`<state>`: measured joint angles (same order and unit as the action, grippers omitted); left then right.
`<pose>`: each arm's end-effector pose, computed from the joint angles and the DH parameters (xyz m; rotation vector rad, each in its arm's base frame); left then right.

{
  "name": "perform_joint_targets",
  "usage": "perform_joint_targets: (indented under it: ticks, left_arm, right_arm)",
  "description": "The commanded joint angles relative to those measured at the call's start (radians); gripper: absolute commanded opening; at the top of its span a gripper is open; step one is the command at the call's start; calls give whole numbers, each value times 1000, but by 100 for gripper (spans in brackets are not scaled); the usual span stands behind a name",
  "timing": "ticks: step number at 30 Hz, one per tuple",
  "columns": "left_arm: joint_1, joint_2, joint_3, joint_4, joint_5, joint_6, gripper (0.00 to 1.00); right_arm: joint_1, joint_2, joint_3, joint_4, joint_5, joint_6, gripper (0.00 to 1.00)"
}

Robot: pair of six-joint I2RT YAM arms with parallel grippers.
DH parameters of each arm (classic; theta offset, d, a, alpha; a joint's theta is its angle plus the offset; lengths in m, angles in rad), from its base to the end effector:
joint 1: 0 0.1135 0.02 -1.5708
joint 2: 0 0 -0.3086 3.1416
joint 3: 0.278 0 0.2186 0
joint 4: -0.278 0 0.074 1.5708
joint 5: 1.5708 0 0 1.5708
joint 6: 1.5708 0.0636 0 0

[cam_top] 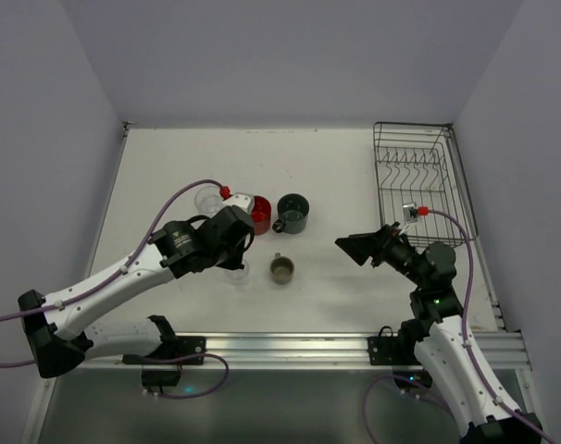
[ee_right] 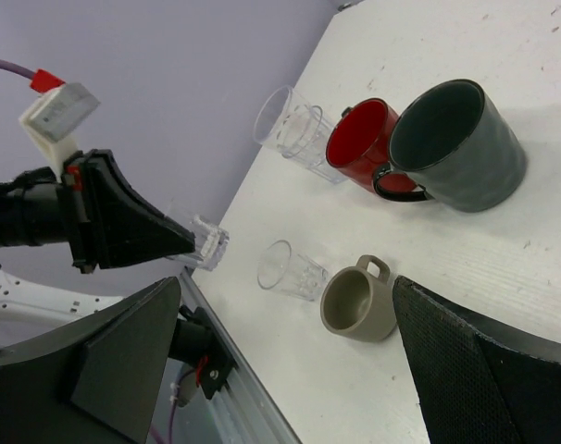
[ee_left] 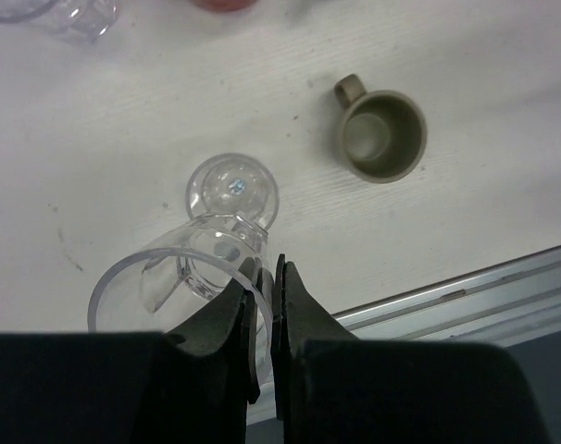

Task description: Unload the cups from the dish rack

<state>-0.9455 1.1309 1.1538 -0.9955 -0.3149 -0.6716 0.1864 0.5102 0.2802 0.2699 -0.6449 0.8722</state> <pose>0.1173 -0.1288 0.3464 0.2195 2.4870 -0.2828 0.0851 0.0549 0.2797 0.0140 1.6978 1.3052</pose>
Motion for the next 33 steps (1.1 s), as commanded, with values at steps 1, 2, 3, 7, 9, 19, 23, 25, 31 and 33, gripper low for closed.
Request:
perform_joint_targets:
  ticks: [1,2,3,7,9,19,23,25,31,33]
  left_arm:
    - [-3,36,-19,-9,-29,-7,0]
    - [-3,49,-20,3,-26,10,0]
    - [-3,65,-19,15,-23,17,0]
    - [-3,127,-32,53,-20,43,0]
    - [-3,130,-60,99,-9,52,0]
    - [-3,152,-132,196,11,75,0]
    - [-3,159,-155,235,14,79,0]
    - [-3,168,-167,236,7,79,0]
    - [-3,171,-194,273,0,83,0]
    - [-3,176,-197,267,-9,83,7]
  right_arm:
    - [10,-9,-6,-15,2,-33,99]
    - [12,-7,-7,-12,-4,-32,99]
    - [13,-4,-7,-11,-7,-32,99]
    - [15,-9,-13,-11,-4,-33,99]
    - [16,-9,-15,-9,-6,-33,99]
    - [18,-4,-15,-1,-24,-36,99]
    - [18,-9,-16,0,-30,-35,99]
    - [19,-13,-15,-6,-32,-33,99]
    - [18,-41,7,-52,-27,-41,99]
    - [19,-52,20,-73,-21,-45,99]
